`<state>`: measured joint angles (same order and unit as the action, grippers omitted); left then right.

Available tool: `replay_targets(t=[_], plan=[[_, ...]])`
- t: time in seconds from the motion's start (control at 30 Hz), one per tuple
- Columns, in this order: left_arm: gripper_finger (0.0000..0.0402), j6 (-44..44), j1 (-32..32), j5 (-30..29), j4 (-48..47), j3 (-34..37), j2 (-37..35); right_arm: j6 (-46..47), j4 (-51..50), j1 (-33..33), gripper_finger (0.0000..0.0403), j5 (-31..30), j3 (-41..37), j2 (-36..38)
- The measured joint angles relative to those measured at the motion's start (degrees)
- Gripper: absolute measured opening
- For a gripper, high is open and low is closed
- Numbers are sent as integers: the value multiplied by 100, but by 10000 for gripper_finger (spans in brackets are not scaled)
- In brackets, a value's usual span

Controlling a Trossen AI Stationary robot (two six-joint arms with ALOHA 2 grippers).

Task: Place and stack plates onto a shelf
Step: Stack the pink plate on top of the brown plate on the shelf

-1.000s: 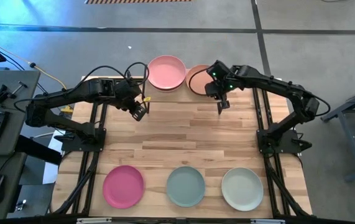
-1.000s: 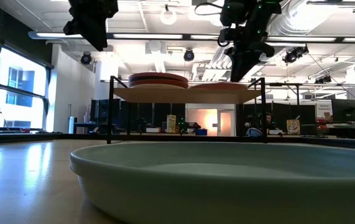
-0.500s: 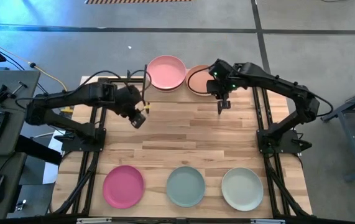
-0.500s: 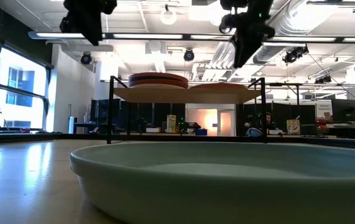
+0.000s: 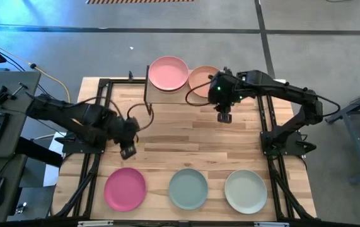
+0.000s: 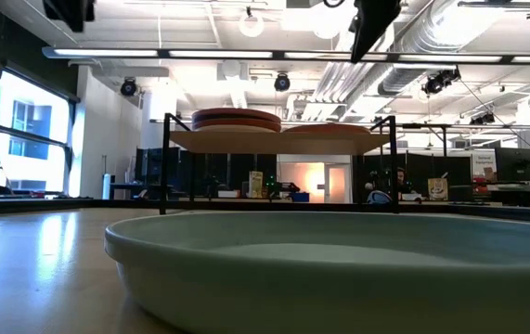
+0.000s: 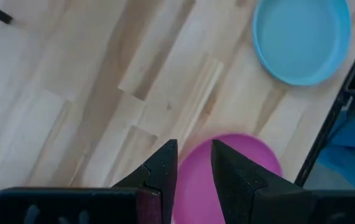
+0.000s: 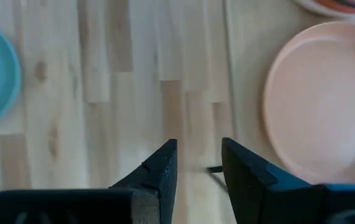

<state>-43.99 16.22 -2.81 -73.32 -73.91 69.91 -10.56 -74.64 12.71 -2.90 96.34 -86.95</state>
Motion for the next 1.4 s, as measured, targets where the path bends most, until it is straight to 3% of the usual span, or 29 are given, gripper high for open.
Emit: replay_targets(t=[0.27, 0.73, 1.0, 1.2, 1.4], plan=[[88, -731, 1222, -458, 21, 131, 57, 1124, -61, -766, 106, 10, -3, -3], [88, -2003, 2757, -67, 1610, 2318, 59, 2477, -56, -1852, 105, -2, -10, -3], [88, -2497, 3158, -22, 2413, 3095, 57, 2868, -53, -2227, 105, -205, -10, -5], [88, -2879, 3201, 14, 2512, 3510, 55, 2877, -14, -2399, 105, -334, -12, -5], [88, -2923, 3223, 87, 3343, 3864, 55, 3007, 14, -2415, 105, -339, -12, -5]])
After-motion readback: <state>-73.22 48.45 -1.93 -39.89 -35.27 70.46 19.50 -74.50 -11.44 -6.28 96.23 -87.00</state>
